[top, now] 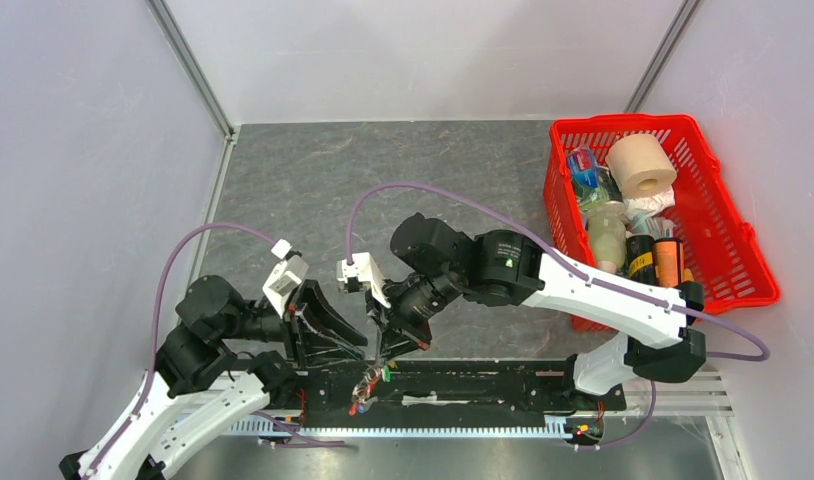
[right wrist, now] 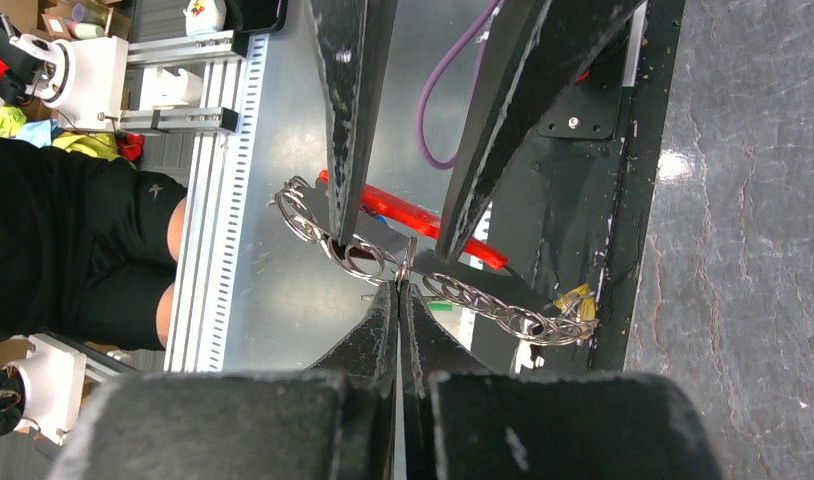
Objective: Put the keys on the keyring
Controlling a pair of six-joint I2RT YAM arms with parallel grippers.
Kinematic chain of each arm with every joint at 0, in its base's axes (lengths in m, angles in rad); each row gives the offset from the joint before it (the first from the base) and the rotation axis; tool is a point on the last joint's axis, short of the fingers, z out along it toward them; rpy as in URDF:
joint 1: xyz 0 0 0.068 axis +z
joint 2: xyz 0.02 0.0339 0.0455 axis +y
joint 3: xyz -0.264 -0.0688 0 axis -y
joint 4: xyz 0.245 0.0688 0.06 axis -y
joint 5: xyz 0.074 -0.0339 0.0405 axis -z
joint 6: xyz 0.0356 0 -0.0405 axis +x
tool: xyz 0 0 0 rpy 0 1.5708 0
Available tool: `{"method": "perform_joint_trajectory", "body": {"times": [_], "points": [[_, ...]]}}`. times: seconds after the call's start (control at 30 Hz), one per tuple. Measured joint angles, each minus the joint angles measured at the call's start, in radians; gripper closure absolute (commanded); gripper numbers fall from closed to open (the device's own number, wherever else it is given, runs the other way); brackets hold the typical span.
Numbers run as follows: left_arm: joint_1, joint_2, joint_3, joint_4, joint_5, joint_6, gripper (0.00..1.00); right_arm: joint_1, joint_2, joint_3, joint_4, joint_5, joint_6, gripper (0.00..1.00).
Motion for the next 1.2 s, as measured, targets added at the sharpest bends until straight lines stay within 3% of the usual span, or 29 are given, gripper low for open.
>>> {"method": "perform_joint_trajectory", "body": {"times": [0.9,1.2], "points": [[0.000,0.007,-0.026,-0.024,0.033,0.002,0.73,-0.002,0.045,0.058,0.000,0.003,0.012,1.00],[0.000,0.007,-0.026,-0.043,0.037,0.011,0.83,-0.004,0.046,0.069,-0.002,0.005,0.014,1.00]]}}
